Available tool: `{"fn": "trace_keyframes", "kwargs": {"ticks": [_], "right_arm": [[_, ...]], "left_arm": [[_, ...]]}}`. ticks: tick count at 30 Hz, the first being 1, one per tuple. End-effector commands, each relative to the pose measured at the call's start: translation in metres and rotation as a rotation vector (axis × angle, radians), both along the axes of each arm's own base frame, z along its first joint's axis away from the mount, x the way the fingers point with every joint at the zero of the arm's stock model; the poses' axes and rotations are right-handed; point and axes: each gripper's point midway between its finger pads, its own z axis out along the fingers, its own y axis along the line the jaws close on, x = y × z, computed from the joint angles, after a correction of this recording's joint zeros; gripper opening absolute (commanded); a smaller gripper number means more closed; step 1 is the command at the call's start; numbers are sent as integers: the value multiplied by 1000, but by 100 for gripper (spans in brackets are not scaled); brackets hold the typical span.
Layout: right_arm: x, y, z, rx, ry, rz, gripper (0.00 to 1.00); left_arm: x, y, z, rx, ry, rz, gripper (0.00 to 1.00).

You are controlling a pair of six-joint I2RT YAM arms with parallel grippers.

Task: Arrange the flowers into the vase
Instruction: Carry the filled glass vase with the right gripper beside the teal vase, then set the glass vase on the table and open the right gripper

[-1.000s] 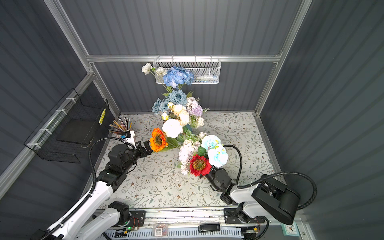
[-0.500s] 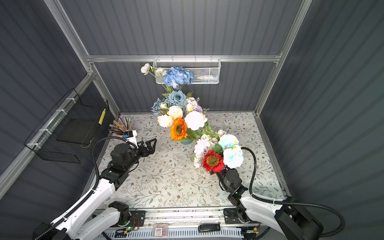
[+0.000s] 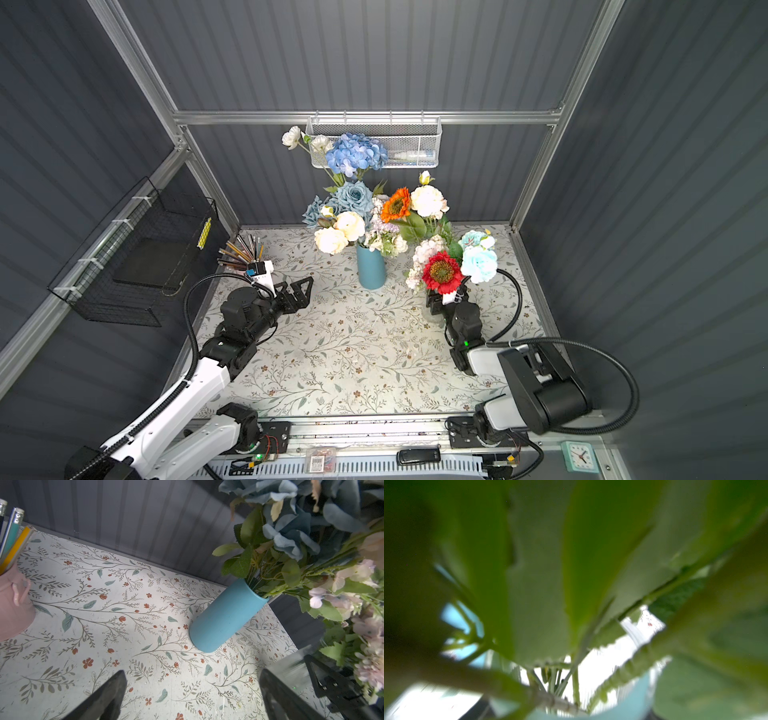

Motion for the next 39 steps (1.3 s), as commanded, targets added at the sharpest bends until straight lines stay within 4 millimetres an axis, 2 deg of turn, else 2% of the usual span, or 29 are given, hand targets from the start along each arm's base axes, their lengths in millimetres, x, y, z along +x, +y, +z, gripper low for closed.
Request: {"fn": "trace_keyframes", "kwargs": {"ticks": [1, 5, 8, 14, 17, 21, 22, 23, 24, 31, 39], "right_arm": [[18, 5, 74, 68, -264, 23, 46], [43, 14, 71, 35, -267, 46, 48], [58, 20, 60, 16, -252, 67, 50], [75, 31, 44, 5, -224, 107, 56], [73, 29, 42, 21, -213, 102, 61], [68, 26, 38, 25, -200, 94, 78], [66, 25, 37, 27, -196, 93, 83], [65, 25, 36, 27, -194, 92, 94], [64, 24, 34, 25, -188, 92, 99], [55, 14, 34, 45, -175, 49, 99], [23, -3, 11, 136, -82, 6, 99]], "left_arm": [[-1, 5, 10, 23, -30, 16, 100], [-2, 8, 11, 49, -34, 25, 100], [-2, 9, 10, 59, -35, 28, 100], [-2, 8, 9, 63, -33, 26, 100], [-2, 8, 11, 61, -37, 24, 100], [-2, 8, 10, 63, -35, 25, 100], [-1, 8, 10, 62, -35, 23, 100], [-1, 8, 11, 62, -36, 23, 100], [-1, 7, 11, 62, -37, 22, 100], [-3, 8, 17, 57, -47, 22, 100], [-2, 10, 12, 58, -32, 34, 100]]}}
